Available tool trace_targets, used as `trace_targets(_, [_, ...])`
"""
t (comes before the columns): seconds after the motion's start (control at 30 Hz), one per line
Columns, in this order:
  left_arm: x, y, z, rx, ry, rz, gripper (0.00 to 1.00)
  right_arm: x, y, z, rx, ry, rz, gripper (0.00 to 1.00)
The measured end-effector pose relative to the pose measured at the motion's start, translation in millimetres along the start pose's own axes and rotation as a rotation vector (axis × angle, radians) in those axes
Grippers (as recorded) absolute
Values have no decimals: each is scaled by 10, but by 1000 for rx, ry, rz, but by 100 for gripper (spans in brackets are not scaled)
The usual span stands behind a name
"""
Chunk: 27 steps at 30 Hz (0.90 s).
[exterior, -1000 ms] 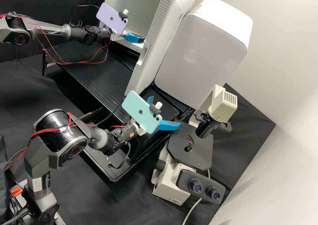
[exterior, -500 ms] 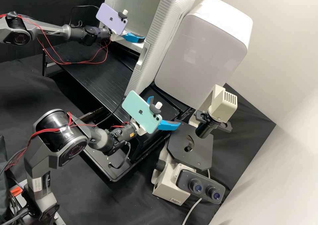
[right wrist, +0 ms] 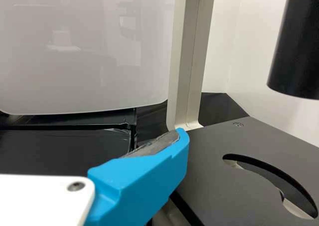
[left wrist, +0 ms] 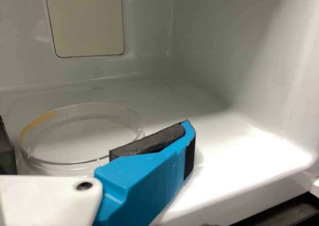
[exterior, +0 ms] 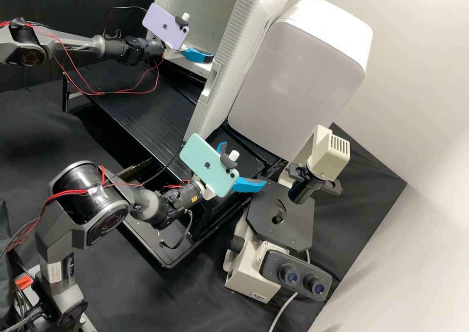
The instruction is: Take the petri dish out of the incubator
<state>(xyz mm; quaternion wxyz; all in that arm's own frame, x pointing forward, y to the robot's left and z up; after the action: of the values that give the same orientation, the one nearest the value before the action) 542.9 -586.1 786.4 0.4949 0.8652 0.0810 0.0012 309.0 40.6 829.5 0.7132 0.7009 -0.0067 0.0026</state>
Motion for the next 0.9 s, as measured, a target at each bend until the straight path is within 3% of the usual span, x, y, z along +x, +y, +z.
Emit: trace_targets(0.9, [38,29,-21,-12,1,5,0,0,0,0,0,0,0,100])
